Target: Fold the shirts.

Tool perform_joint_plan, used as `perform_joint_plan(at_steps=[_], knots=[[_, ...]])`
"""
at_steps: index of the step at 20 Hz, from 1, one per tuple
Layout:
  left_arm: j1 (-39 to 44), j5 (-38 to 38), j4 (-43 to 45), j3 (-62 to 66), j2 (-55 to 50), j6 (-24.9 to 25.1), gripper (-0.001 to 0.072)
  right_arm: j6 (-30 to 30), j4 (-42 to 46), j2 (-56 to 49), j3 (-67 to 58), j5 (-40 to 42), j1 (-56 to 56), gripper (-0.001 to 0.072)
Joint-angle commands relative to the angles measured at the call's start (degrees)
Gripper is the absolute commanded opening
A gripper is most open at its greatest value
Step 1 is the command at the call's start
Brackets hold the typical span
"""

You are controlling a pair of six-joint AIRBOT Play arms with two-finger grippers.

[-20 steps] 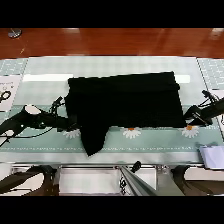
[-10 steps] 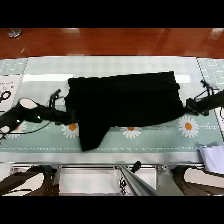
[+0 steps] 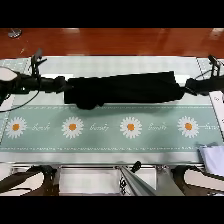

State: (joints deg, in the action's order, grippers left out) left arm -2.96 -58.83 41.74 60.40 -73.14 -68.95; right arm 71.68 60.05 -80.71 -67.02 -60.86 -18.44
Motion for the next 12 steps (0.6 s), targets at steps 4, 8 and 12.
perform_joint_plan(at_steps=[4, 8, 12], knots=[[-1.46, 1.05, 0.07, 14.21, -12.63, -0.31, 0.0025, 4.83, 0.96, -13.84, -15.52, 8.37, 4.37, 0.0031], [-1.90, 1.84, 0.04, 21.14, -19.52, -0.33, 0.0025, 7.74, 5.18, -19.32, -21.57, 9.44, 4.33, 0.0031], [-1.90, 1.84, -0.02, 24.79, -26.05, -1.88, 0.0025, 8.76, 5.11, -21.64, -22.29, 13.42, 4.37, 0.0031]])
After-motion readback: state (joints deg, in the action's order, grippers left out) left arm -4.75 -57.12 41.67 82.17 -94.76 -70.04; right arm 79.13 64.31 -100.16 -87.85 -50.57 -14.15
